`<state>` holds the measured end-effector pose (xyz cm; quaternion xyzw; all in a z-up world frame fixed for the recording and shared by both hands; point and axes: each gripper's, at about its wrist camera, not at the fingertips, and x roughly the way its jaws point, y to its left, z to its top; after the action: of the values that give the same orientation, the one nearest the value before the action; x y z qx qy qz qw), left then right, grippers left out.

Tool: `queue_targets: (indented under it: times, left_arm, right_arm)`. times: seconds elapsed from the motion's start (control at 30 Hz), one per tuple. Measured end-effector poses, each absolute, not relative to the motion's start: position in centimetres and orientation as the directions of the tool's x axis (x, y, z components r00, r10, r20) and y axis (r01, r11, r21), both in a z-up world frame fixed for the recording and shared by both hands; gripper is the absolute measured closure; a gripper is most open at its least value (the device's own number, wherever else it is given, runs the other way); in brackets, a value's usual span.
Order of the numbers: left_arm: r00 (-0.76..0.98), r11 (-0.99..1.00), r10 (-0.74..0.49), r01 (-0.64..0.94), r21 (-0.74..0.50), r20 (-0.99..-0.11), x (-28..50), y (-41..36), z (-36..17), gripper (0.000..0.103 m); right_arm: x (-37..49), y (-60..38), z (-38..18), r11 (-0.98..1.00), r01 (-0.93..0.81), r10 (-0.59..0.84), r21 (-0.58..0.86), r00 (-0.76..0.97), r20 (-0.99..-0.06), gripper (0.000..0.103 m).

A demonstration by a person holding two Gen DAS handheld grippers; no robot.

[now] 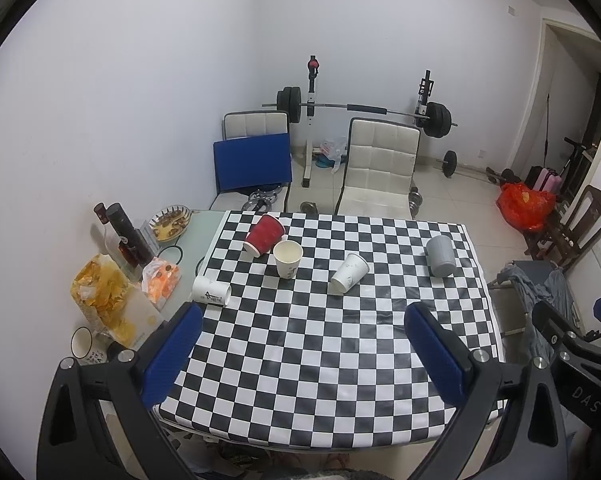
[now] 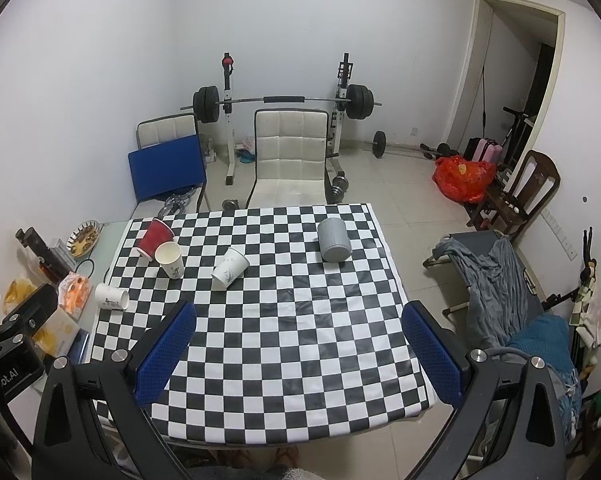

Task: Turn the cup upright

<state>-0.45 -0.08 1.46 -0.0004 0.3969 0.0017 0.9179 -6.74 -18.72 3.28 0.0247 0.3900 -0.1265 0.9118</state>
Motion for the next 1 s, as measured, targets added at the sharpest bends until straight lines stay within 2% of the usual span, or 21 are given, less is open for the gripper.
queue_targets:
  times: [1.0]
  left_arm:
    - [0.691, 1.0, -0.004, -0.001, -0.006, -0.723, -1.04, 0.51, 1.3, 0.0]
  right_arm:
    - [-7.21, -18.24, 3.57, 0.968, 0.244, -0.211, -0.058, 0.67, -0.712, 0.0]
